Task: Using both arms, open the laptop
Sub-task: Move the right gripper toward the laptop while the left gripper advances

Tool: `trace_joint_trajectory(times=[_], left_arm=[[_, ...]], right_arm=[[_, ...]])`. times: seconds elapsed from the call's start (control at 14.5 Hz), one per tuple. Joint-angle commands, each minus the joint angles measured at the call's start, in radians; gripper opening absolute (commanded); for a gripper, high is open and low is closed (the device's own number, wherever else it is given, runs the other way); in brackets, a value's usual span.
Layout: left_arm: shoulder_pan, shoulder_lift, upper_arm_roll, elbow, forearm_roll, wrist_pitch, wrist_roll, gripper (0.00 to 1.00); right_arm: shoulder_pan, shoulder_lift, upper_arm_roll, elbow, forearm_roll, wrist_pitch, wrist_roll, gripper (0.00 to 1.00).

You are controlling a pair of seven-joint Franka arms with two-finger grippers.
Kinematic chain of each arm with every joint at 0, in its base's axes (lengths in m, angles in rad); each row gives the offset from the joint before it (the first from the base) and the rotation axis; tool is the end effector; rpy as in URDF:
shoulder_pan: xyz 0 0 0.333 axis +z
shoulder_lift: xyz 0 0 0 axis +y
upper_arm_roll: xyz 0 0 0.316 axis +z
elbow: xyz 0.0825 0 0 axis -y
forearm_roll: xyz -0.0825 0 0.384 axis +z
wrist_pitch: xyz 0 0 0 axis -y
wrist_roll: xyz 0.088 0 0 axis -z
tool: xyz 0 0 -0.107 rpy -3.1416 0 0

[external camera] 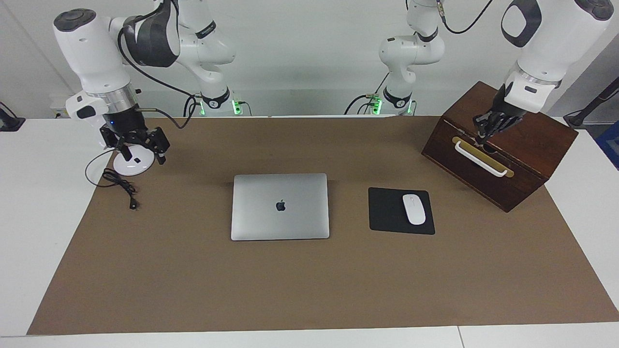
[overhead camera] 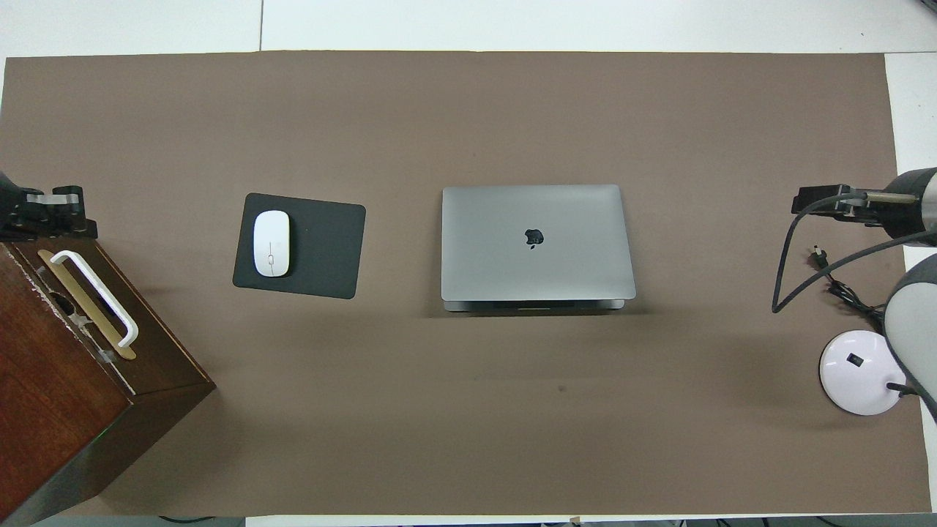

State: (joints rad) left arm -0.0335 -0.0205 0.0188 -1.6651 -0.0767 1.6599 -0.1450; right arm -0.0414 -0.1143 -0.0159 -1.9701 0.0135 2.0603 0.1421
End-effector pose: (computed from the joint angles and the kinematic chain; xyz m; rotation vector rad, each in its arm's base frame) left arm 0.5545 -0.0156 0.5992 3.0566 0.2090 0.0140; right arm 0.5447 -0.0308 0.5407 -3.0863 0.3168 -0.3171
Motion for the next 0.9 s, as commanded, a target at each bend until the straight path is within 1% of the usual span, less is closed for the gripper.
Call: trace_joint_trajectory(times=[0.0,0.21,0.41,0.48,0.62,0.76,0.83], left_arm=[[-0.023,-0.070,-0.005,-0.141,-0.032,0.128,-0.013,0.00],[-0.080,-0.122,-0.007,-0.273,-0.035,0.283,-0.008,0.00],[-0.121,-0.147,-0.007,-0.347,-0.049,0.386,0.002,0.00],[-0.134,-0.157,-0.007,-0.372,-0.064,0.412,0.031,0.00],[-0.152,-0.193,-0.007,-0.451,-0.107,0.484,0.089,0.00],[-0.183,-0.231,-0.007,-0.549,-0.112,0.584,0.132,0.00],[-0.203,-0.249,-0.007,-0.594,-0.113,0.622,0.151,0.00]], right_arm=[[0.018,-0.018,0.002,-0.071,0.016,0.085,0.071,1.00],[0.060,-0.022,0.002,-0.125,0.034,0.170,0.199,1.00],[0.087,-0.022,0.002,-0.173,0.068,0.259,0.287,1.00],[0.100,-0.022,0.002,-0.185,0.086,0.276,0.322,1.00],[0.117,-0.021,0.002,-0.208,0.103,0.313,0.391,1.00],[0.142,-0.022,0.002,-0.239,0.132,0.354,0.470,1.00],[0.152,-0.021,0.002,-0.243,0.158,0.356,0.511,1.00]])
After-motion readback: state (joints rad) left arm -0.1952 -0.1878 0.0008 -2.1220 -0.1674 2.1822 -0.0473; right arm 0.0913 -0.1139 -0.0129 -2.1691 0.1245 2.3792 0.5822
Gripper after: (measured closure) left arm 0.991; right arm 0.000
